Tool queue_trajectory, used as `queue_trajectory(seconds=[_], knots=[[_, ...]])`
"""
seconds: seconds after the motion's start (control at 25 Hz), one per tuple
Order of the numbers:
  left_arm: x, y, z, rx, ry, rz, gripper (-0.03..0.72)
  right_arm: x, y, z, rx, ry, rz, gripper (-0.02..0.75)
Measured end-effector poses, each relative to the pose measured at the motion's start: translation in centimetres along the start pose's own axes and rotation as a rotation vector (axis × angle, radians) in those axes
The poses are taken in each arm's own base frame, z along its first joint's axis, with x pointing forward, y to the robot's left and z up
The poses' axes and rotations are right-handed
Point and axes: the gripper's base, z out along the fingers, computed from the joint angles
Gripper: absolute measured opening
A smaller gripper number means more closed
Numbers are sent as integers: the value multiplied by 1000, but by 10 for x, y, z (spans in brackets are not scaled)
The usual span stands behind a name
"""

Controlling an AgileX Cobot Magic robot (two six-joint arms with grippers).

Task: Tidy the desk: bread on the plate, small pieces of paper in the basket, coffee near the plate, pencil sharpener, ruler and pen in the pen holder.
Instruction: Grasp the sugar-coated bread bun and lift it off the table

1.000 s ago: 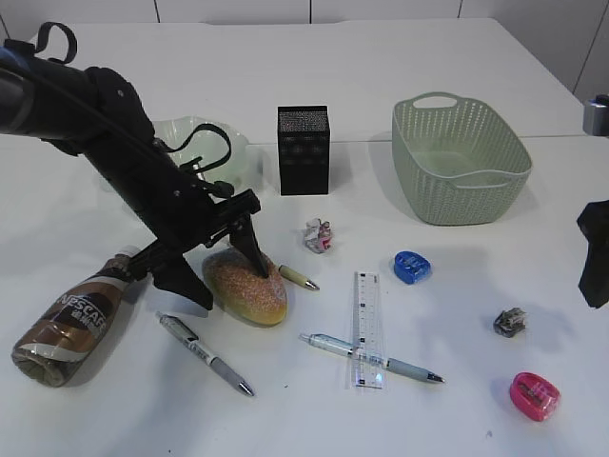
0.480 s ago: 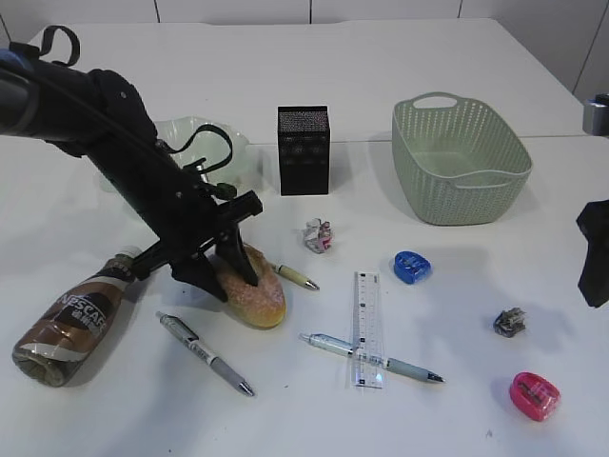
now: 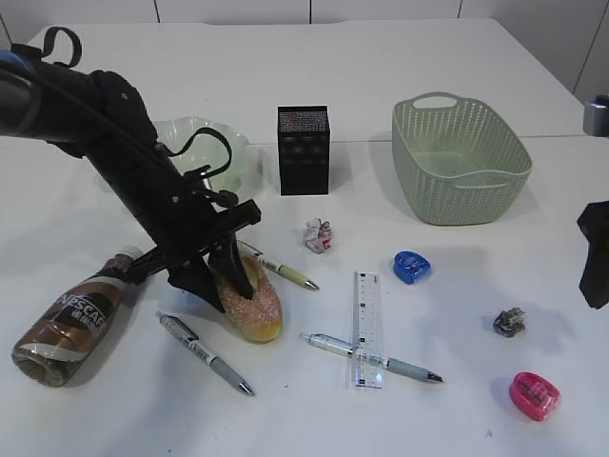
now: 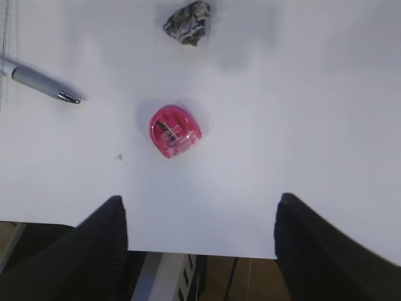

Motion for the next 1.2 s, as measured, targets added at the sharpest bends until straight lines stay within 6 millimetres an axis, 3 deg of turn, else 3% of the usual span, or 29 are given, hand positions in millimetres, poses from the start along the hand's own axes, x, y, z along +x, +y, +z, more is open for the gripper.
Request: queue_trajectory(seconds=[0.32, 0.6, 0.88, 1.2], knots=[[-1, -5, -8, -38, 63, 50, 181, 0, 0, 0, 0, 0, 0, 568], [-9, -22, -26, -10, 2, 99, 181, 0, 0, 0, 0, 2, 0, 567], [-8, -27, -29, 36, 7, 87, 181, 0, 0, 0, 0, 2, 0, 568], [1, -42, -59, 76, -53, 131, 181, 0, 0, 0, 0, 2, 0, 567]])
